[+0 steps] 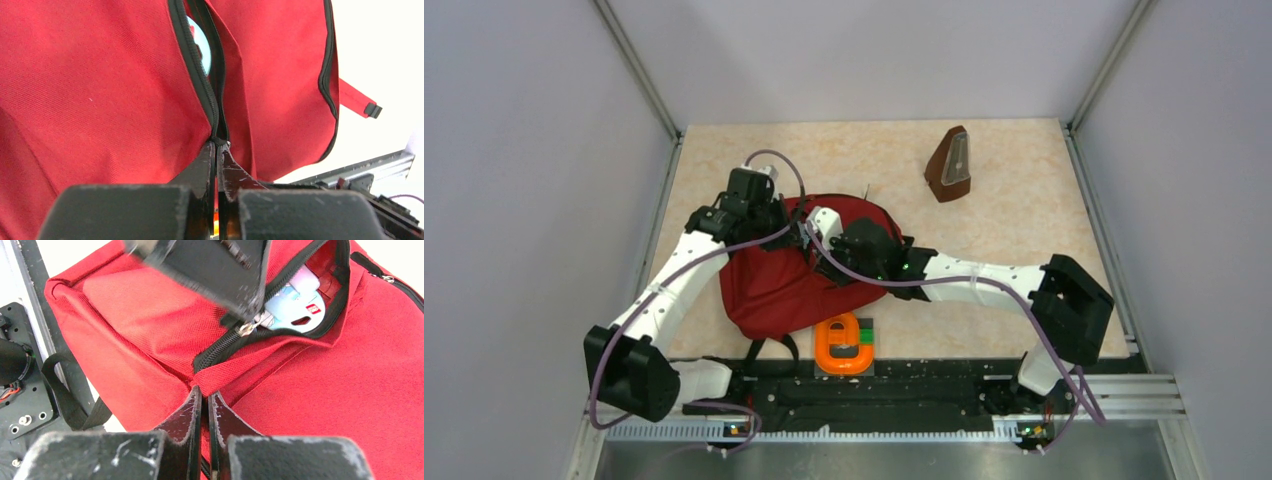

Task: Pack the student bag
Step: Zip the student bag at the center of the board.

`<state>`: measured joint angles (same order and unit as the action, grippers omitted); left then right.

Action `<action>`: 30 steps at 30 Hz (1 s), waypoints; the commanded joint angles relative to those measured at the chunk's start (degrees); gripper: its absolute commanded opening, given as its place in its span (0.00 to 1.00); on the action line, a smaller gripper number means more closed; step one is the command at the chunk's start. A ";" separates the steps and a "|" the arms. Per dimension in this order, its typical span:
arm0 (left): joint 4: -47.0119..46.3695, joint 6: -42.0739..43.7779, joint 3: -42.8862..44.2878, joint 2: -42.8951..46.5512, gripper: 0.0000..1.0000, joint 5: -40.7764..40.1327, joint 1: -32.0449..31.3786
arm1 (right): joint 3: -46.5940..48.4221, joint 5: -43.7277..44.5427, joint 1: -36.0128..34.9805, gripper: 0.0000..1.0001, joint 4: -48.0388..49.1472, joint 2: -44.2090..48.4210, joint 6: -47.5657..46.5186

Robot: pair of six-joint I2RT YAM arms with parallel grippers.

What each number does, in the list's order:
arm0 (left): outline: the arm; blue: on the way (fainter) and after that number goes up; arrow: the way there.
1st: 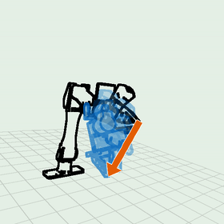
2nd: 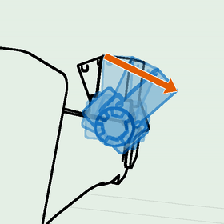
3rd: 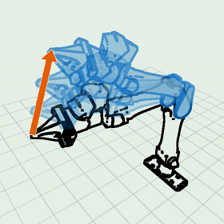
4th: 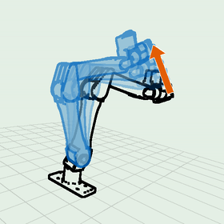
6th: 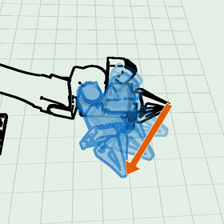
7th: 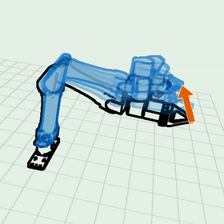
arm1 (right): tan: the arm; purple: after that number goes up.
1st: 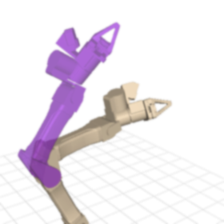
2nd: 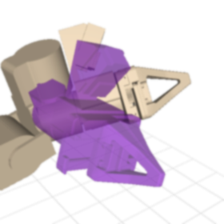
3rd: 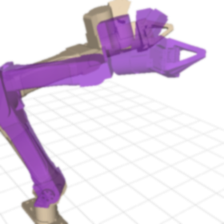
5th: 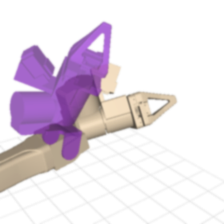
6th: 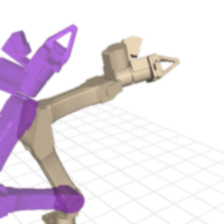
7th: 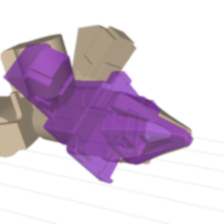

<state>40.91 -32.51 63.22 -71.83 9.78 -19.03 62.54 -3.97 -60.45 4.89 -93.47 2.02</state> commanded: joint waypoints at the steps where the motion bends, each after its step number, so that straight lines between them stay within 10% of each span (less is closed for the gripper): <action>1: -13.84 4.03 6.33 -1.02 0.00 -8.49 6.30 | 1.62 -5.00 -1.17 0.00 -9.24 2.43 -1.67; 30: -21.86 7.39 20.82 -25.35 0.00 -9.23 14.19 | 7.73 -5.43 0.28 0.00 -14.27 -0.99 -8.08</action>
<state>28.23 -25.67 77.80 -95.24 8.91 -7.16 67.61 -5.63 -60.23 -4.54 -94.59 -5.48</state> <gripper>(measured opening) 0.009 0.019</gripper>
